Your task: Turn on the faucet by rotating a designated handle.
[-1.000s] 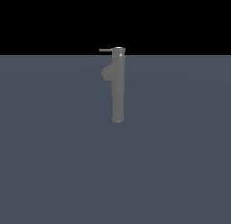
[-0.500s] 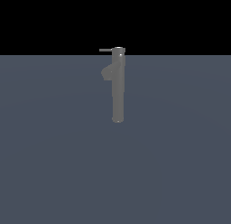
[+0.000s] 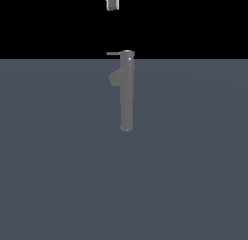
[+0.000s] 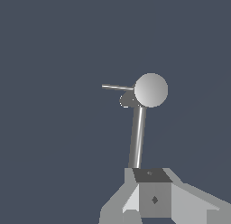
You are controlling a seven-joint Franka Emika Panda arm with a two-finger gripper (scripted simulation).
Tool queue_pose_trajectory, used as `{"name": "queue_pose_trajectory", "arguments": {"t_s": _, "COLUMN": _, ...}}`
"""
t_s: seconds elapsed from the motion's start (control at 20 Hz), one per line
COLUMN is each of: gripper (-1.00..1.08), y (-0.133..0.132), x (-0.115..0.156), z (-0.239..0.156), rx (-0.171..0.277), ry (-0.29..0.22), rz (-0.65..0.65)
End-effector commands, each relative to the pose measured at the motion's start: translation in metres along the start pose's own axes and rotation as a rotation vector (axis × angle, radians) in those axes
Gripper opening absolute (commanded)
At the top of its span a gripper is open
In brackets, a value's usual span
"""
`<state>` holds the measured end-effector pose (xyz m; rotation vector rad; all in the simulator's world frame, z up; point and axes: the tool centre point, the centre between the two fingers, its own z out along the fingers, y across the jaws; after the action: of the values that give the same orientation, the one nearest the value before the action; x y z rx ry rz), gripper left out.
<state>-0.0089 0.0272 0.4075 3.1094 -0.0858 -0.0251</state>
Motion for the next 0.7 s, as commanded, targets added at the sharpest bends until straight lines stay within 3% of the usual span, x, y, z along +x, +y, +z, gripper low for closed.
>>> {"name": "queue_pose_trajectory", "arguments": {"t_s": 0.0, "gripper": -1.0, "y": -0.002, "x": 0.021, "z": 0.013, "rx": 0.005, "ry": 0.003, "rz": 0.016}}
{"name": "queue_pose_trajectory", "arguments": {"t_s": 0.35, "gripper": -1.0, "y": -0.008, "x": 0.072, "z": 0.055, "rx": 0.018, "ry": 0.009, "rz": 0.058}}
{"name": "queue_pose_trajectory", "arguments": {"t_s": 0.65, "gripper": -1.0, "y": -0.011, "x": 0.1, "z": 0.084, "rx": 0.026, "ry": 0.012, "rz": 0.084}}
